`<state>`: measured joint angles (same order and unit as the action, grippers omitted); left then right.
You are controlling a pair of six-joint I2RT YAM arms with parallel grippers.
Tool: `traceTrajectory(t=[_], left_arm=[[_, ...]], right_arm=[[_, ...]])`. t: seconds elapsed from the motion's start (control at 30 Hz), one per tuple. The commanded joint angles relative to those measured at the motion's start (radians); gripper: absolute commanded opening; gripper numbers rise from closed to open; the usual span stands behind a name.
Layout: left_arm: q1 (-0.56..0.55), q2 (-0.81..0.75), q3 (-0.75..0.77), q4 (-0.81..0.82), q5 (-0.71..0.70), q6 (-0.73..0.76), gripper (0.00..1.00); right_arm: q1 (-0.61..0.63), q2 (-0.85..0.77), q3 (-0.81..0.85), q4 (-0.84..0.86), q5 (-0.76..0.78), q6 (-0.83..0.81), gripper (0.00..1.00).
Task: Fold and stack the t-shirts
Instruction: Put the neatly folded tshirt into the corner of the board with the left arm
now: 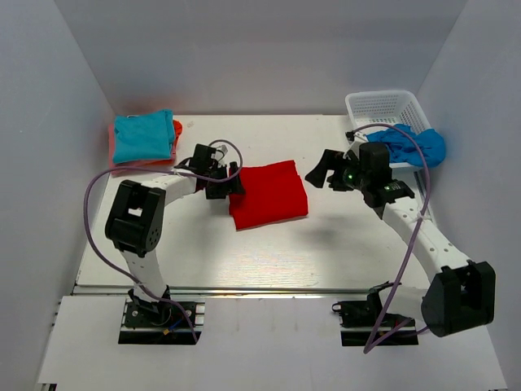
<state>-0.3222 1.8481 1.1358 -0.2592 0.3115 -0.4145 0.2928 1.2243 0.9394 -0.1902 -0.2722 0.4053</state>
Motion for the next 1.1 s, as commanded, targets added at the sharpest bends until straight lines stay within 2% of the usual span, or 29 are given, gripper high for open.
traceTrajectory(t=[0.0, 0.13, 0.23, 0.27, 0.33, 0.37, 0.4, 0.53, 0.63, 0.73, 0.83, 1.07], left_arm=[[-0.027, 0.019, 0.002, 0.008, -0.006, 0.008, 0.86], [-0.055, 0.069, -0.02, 0.035, 0.003, 0.008, 0.8], [-0.083, 0.115, -0.021, 0.066, 0.003, -0.001, 0.66], [-0.092, 0.129, -0.004, 0.066, 0.003, -0.001, 0.55], [-0.092, 0.152, 0.042, 0.026, -0.029, 0.009, 0.38], [-0.101, 0.161, 0.053, 0.017, -0.064, 0.023, 0.25], [-0.101, 0.161, 0.064, 0.006, -0.096, 0.023, 0.0], [-0.092, 0.113, 0.155, -0.014, -0.212, 0.1, 0.0], [-0.071, 0.051, 0.214, -0.014, -0.267, 0.228, 0.0], [-0.071, 0.002, 0.268, -0.014, -0.325, 0.418, 0.0], [-0.051, -0.01, 0.329, -0.044, -0.376, 0.511, 0.0], [0.054, 0.002, 0.528, -0.164, -0.399, 0.729, 0.0]], right_arm=[[-0.007, -0.046, -0.002, -0.017, -0.007, -0.022, 0.9], [-0.006, -0.068, -0.001, -0.02, -0.001, -0.034, 0.9], [-0.006, -0.1, -0.011, -0.005, -0.018, -0.049, 0.9], [-0.006, -0.108, -0.017, 0.001, -0.025, -0.054, 0.9], [-0.007, -0.112, -0.021, 0.012, -0.03, -0.056, 0.9], [-0.007, -0.123, -0.022, 0.008, -0.028, -0.057, 0.9], [-0.006, -0.137, -0.033, 0.011, -0.036, -0.06, 0.9], [-0.009, -0.155, -0.068, 0.054, -0.052, -0.071, 0.9], [-0.007, -0.16, -0.085, 0.055, -0.035, -0.072, 0.9], [-0.006, -0.16, -0.094, 0.063, -0.036, -0.075, 0.9], [-0.009, -0.161, -0.102, 0.072, -0.035, -0.072, 0.9], [-0.007, -0.154, -0.109, 0.09, -0.047, -0.071, 0.9]])
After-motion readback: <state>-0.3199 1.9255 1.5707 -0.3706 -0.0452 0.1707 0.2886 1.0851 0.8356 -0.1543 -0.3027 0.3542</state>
